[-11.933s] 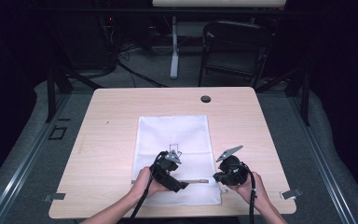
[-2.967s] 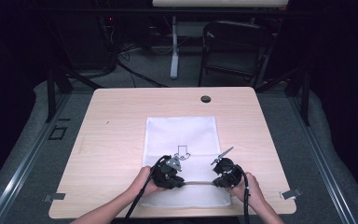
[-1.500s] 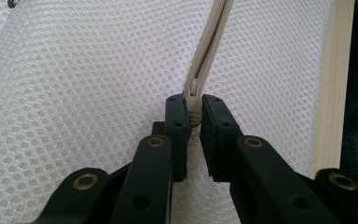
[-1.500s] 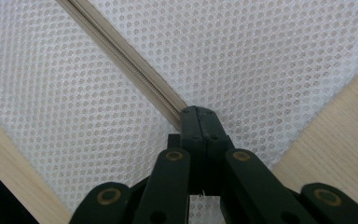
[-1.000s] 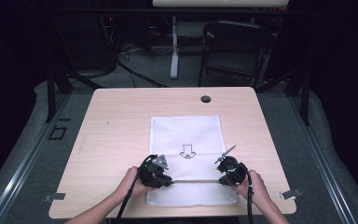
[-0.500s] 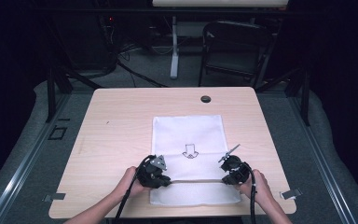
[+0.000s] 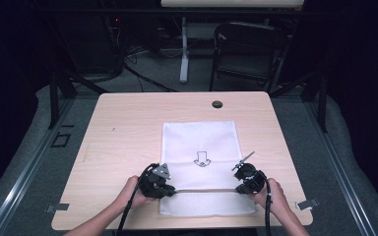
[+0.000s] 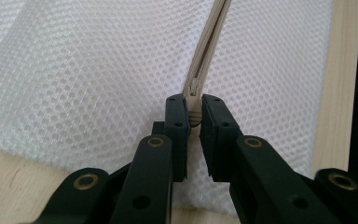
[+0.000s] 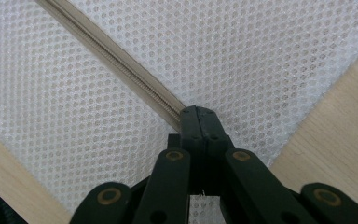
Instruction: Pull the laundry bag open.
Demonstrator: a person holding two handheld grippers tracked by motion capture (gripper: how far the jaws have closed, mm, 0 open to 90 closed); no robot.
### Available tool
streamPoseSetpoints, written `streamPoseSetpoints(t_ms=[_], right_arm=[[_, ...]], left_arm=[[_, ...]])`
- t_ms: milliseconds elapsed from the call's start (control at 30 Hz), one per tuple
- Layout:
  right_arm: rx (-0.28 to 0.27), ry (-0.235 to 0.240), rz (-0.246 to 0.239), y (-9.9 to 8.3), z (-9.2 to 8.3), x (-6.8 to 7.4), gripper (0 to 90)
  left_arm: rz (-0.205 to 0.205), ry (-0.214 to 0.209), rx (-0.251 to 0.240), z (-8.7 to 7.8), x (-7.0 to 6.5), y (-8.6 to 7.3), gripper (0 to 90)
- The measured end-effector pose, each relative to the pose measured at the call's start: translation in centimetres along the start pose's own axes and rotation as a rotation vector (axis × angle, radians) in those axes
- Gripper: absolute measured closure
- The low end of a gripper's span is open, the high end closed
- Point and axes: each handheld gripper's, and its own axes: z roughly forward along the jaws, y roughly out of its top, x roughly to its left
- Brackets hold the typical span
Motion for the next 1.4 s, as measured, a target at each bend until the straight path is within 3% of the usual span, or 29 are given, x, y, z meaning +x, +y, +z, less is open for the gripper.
streamPoseSetpoints(t_ms=[67, 133, 300, 333, 367, 400, 867, 1033, 1167, 1233, 1267, 1300, 1333, 1400], right_arm=[[-0.005, 0.005, 0.009, 0.0, 0.0, 0.0, 90.0], [-0.051, 0.001, 0.047, -0.2, 0.3, 0.2, 90.0], [-0.053, 0.01, 0.055, -0.2, 0.4, 0.3, 90.0], [-0.031, 0.023, 0.027, -0.1, 0.3, 0.0, 90.0], [0.004, -0.006, 0.003, 0.0, 0.0, 0.0, 90.0], [0.006, -0.007, 0.003, 0.0, 0.0, 0.0, 90.0], [-0.005, 0.006, 0.018, -0.2, 0.0, -0.1, 90.0], [-0.012, 0.003, 0.018, -0.2, 0.0, -0.1, 90.0], [-0.02, 0.005, 0.019, -0.3, 0.0, -0.2, 90.0], [-0.028, 0.004, -0.012, -0.3, 0.0, -0.1, 90.0], [-0.038, 0.019, -0.005, -0.5, 0.0, -0.3, 85.9], [-0.063, 0.052, 0.009, -0.6, -0.2, -0.5, 70.2], [-0.088, 0.078, 0.014, -0.7, -0.4, -0.4, 66.3], [-0.137, 0.081, 0.003, -0.5, -1.0, -0.1, 60.1]], left_arm=[[-0.01, 0.005, -0.001, -0.3, 0.2, -0.4, 81.4], [-0.022, 0.011, -0.002, -0.7, 0.4, -0.9, 81.4], [-0.05, 0.028, -0.016, -1.8, 0.6, -1.9, 81.4], [-0.05, 0.029, -0.015, -1.9, 0.7, -2.1, 81.5], [-0.056, 0.034, -0.012, -2.0, 0.7, -2.3, 81.5], [-0.055, 0.03, -0.01, -2.1, 0.7, -2.5, 81.5], [-0.03, 0.013, -0.006, -2.3, 0.5, -2.8, 81.5], [-0.034, 0.007, -0.008, -2.5, 0.6, -3.2, 81.5], [-0.069, 0.0, -0.015, -2.2, 1.1, -3.0, 81.3], [-0.07, 0.002, -0.012, -2.1, 1.0, -2.9, 80.5], [-0.08, -0.007, -0.018, -2.1, 1.1, -2.9, 78.8], [-0.087, -0.018, -0.012, -2.1, 1.1, -2.8, 71.6], [-0.085, -0.004, -0.004, -2.2, 1.0, -2.7, 64.4], [-0.105, -0.002, -0.016, -2.5, 1.0, -2.5, 52.7]])
